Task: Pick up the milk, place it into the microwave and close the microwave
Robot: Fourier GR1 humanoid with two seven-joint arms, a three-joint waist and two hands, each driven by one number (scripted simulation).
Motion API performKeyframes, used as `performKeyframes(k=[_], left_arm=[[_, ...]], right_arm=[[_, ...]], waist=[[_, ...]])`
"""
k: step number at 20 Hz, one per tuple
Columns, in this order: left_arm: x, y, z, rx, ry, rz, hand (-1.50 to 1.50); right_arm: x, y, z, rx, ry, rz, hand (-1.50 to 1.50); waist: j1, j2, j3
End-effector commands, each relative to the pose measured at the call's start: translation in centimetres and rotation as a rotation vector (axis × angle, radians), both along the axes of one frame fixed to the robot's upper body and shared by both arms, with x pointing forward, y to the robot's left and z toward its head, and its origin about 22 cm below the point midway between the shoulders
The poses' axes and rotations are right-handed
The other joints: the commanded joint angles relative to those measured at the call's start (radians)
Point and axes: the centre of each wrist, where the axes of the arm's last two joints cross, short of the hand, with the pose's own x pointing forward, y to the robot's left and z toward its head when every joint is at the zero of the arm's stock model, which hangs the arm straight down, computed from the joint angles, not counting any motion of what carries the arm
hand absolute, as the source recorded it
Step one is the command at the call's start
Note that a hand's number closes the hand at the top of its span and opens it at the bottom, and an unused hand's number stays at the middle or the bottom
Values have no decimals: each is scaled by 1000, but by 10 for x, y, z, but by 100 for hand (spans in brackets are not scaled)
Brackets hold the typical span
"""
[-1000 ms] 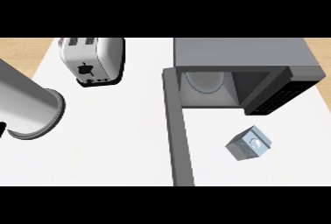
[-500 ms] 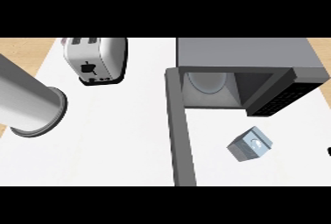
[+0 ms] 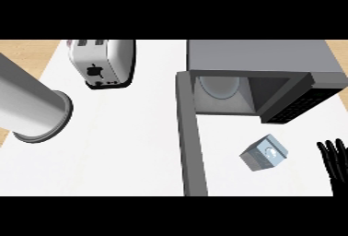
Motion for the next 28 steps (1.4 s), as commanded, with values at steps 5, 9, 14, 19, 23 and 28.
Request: performKeyframes(k=[5, 9, 14, 19, 23, 28], left_arm=[[-19, -9, 15, -83, -101, -71, -150], [-25, -13, 21, -82, -109, -79, -150], [-23, -5, 8, -78, -105, -62, -150], [-31, 3, 12, -67, -106, -86, -150], [-33, 3, 10, -63, -109, -77, -150], [-32, 11, 6, -67, -104, -85, -150]], right_arm=[[20, -9, -56, -37, 33, 12, -150], [35, 2, -73, -60, 51, 43, -150], [44, -9, -93, -138, 25, 2, -150], [47, -13, -101, -127, 19, 41, -150], [57, 5, -113, -99, 29, 39, -150], [67, 7, -114, -44, 41, 76, -150]], waist=[[8, 2, 1], [16, 2, 2], [16, 6, 3], [19, 5, 4], [29, 6, 5], [23, 8, 5]])
